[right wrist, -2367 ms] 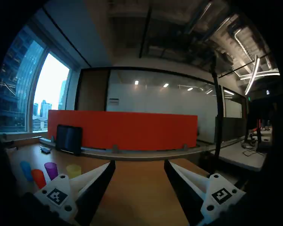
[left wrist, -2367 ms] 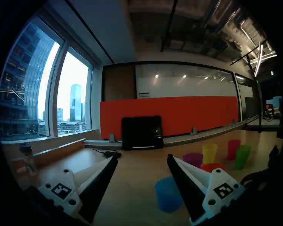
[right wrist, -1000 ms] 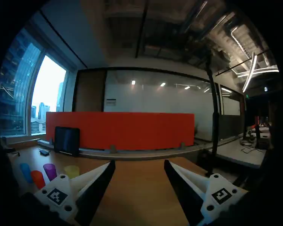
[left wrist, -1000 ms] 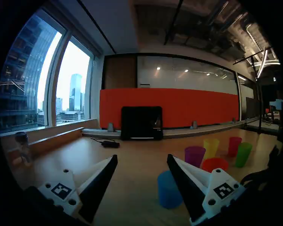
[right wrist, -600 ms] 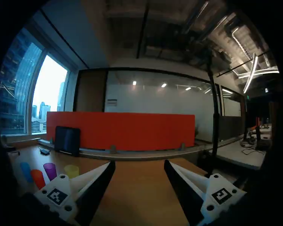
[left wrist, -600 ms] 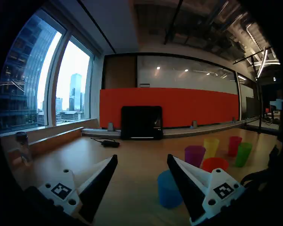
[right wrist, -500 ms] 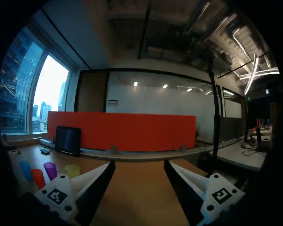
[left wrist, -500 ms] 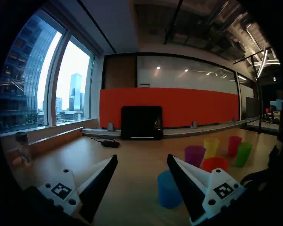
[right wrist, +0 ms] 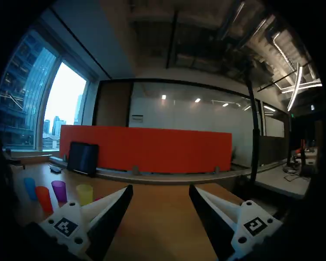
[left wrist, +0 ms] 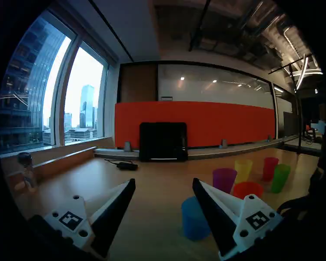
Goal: Pour water
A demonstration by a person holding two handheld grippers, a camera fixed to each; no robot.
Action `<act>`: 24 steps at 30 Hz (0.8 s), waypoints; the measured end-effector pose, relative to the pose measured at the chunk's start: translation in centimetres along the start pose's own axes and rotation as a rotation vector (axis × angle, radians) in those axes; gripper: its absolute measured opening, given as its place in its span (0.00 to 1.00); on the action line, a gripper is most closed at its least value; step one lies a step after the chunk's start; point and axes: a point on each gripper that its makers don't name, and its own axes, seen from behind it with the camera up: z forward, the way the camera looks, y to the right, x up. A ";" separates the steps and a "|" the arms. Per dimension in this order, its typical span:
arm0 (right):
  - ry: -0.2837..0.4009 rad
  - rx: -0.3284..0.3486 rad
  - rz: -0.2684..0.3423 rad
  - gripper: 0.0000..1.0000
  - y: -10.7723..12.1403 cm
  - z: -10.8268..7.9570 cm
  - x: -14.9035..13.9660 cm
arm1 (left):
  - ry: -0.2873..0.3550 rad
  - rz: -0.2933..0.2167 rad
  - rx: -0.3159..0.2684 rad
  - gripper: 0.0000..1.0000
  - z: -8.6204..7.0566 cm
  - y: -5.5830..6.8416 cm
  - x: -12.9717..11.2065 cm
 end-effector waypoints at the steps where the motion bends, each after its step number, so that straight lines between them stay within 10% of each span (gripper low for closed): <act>1: 0.001 0.003 0.000 1.00 0.0 0.1 -0.2 | 0.000 0.000 0.000 0.98 0.0 0.0 0.0; 24: -0.010 0.040 0.024 1.00 -4.5 2.0 -4.5 | 0.000 0.000 0.000 0.98 0.0 0.0 0.0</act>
